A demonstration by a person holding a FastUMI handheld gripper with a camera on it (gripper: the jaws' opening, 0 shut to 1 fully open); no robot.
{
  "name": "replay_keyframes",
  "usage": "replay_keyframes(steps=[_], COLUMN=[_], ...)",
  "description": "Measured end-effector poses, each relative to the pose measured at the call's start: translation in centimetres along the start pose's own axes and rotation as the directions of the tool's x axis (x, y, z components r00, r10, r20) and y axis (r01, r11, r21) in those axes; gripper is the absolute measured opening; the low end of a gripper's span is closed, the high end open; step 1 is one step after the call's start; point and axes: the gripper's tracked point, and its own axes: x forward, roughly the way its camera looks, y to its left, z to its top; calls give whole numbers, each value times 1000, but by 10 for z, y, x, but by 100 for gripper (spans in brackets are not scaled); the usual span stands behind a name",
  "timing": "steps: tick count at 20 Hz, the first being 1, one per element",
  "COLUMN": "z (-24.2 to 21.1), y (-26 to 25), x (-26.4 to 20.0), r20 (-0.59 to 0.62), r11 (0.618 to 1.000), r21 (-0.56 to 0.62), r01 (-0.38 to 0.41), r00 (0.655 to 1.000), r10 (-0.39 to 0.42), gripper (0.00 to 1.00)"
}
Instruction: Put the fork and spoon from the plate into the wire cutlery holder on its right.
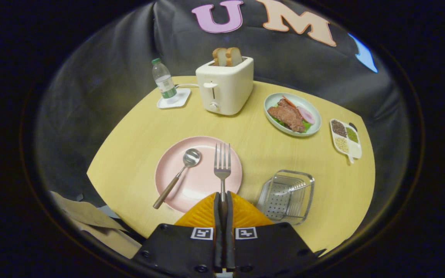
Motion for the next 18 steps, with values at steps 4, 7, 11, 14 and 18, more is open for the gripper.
replay_keyframes(steps=[4,7,11,14,18], z=[0,0,-14,-22,-37], y=[-30,-48,-71,-89,-99], x=[-18,-30,-42,-45,-39], r20=[-38,-50,-114,-153,-233], r11=[998,993,986,983,979], r21=[-57,-112,-166,-180,-200], r01=[16,25,23,39,29], r00=[999,998,993,986,970], r10=[-18,-31,-43,-67,-77], gripper=[7,7,7,7,7])
